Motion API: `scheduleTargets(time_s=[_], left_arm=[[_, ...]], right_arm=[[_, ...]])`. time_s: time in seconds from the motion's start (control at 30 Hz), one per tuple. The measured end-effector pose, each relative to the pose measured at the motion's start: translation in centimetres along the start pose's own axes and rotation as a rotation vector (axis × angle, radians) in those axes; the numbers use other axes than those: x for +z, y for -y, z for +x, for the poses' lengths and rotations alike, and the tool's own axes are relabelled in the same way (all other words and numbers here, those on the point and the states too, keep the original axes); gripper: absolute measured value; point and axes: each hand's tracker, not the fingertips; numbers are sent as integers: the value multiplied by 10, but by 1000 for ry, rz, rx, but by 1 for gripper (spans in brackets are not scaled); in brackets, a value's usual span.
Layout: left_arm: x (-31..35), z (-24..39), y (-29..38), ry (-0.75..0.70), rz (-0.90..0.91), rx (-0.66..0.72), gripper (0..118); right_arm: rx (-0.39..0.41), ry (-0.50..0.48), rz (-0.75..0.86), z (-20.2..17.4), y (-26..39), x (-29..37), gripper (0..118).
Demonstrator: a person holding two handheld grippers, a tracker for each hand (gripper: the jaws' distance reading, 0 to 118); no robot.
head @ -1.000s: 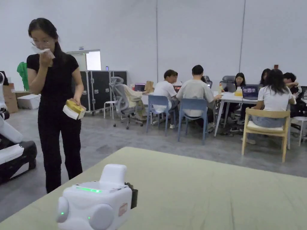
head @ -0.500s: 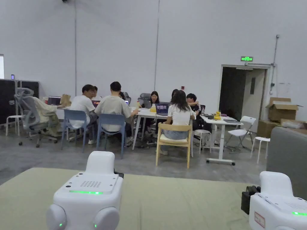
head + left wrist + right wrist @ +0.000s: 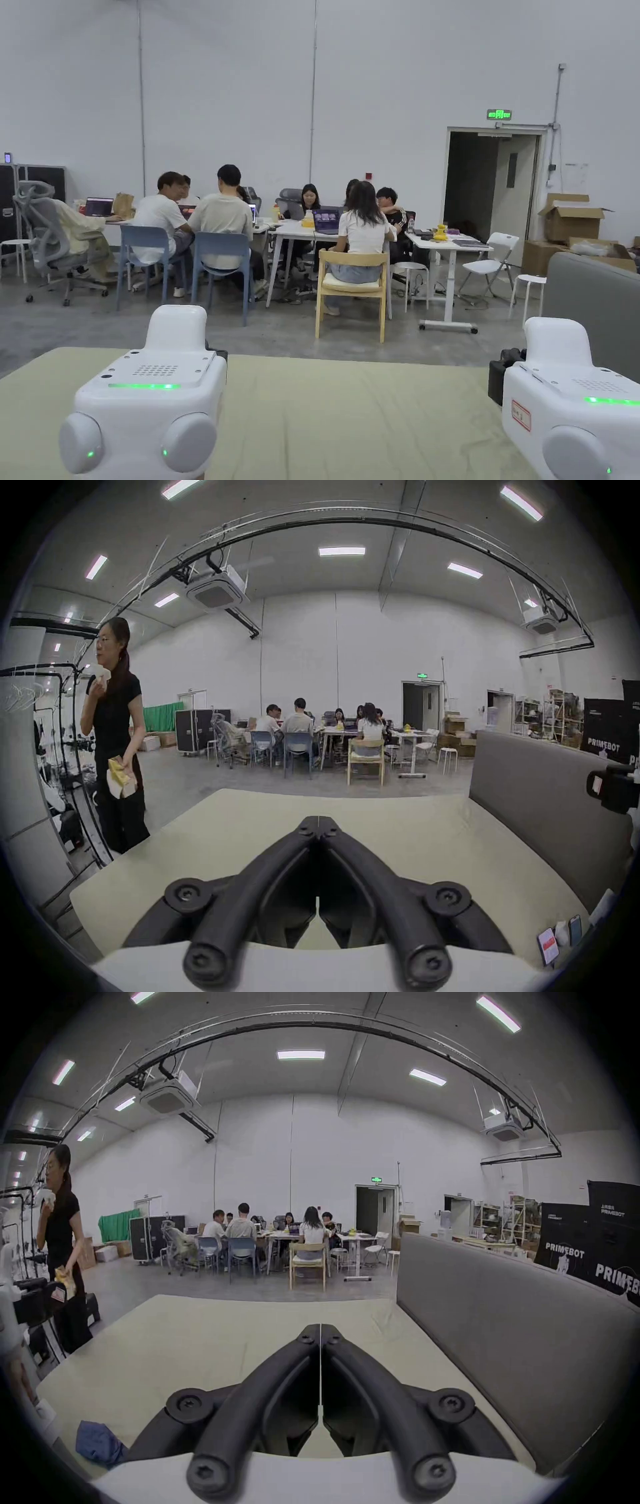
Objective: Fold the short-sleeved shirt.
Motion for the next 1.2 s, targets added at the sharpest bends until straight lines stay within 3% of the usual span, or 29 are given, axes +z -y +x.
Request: scheduleTargets(time_s=[0.3, 0.33, 0.37, 0.4, 0.43, 0.47, 0.5, 0.6, 0.63, 0.7, 0.8, 0.97, 1.2], left_arm=[[-1, -15, 0, -6, -14, 7, 0], [-1, -16, 0, -5, -14, 9, 13], [-2, -17, -2, 3, -16, 12, 57], [-5, -18, -2, -6, -29, 15, 118], [-9, -20, -1, 3, -52, 29, 118], [-1, -24, -5, 20, -12, 75, 118], [4, -25, -5, 26, 5, 72, 118], [11, -24, -9, 2, -5, 61, 118], [13, -23, -10, -8, -9, 55, 118], [8, -22, -4, -14, -13, 47, 118], [4, -22, -1, -1, -13, 41, 118], [0, -22, 0, 2, -16, 35, 118], [-5, -20, 1, 9, -17, 25, 118]], right_arm=[[-4, -11, -2, -7, -1, 0, 3], [-7, -22, -2, -8, -2, -1, 3], [-6, -29, -3, -7, -1, -3, 20], [-5, -10, -2, -10, -1, -4, 91], [-9, 19, -16, -11, -1, -8, 118], [-29, -17, -98, -10, 3, -11, 115], [-26, -82, -8, -9, -7, -17, 118], [-81, -114, -83, -5, -13, -41, 118], [-70, -98, -83, -8, 3, -4, 118], [-90, -15, -78, -11, 7, 1, 118], [-38, 92, -98, -12, 9, -14, 118], [-54, -31, -100, -12, 4, -9, 118], [-71, -3, -87, -13, 2, -9, 118]])
